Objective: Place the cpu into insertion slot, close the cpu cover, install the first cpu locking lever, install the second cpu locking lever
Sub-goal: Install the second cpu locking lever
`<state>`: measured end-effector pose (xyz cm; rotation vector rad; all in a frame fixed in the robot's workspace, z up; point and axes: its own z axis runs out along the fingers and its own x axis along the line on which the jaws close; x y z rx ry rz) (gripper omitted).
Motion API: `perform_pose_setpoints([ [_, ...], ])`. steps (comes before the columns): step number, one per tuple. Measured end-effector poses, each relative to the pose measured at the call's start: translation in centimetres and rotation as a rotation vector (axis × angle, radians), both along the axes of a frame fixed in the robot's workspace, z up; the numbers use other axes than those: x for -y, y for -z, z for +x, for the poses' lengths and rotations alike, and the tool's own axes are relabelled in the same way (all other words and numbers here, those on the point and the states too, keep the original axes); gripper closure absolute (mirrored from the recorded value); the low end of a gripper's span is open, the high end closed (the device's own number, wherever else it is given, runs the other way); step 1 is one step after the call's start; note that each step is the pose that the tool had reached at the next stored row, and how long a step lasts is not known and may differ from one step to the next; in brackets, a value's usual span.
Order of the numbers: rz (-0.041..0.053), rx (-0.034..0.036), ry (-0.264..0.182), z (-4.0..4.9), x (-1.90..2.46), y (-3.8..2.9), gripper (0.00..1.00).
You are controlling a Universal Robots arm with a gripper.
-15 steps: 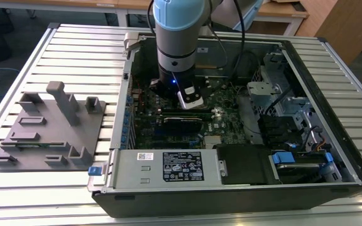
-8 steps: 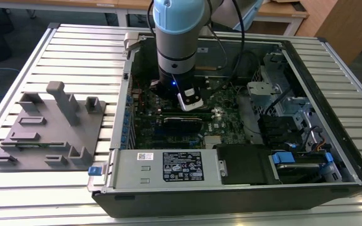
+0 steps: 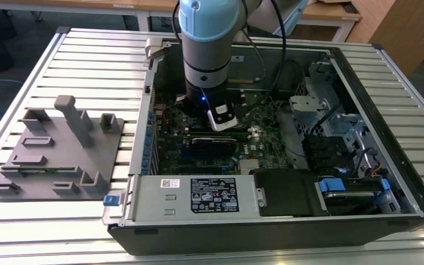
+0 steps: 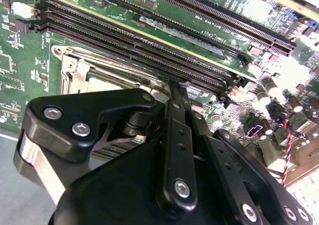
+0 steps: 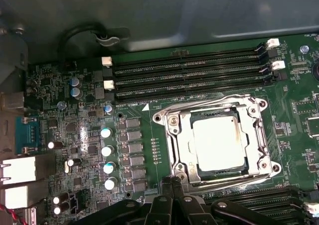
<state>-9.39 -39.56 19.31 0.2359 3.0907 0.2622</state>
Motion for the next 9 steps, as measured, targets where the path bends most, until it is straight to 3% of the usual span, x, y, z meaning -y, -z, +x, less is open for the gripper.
perform_pose_setpoints([
  [3, 0.0007, 0.0005, 0.000, 0.00, -0.01, -0.22, 0.90],
  [9, 0.0001, 0.0001, 0.000, 0.00, 0.00, -1.80, 0.90],
])
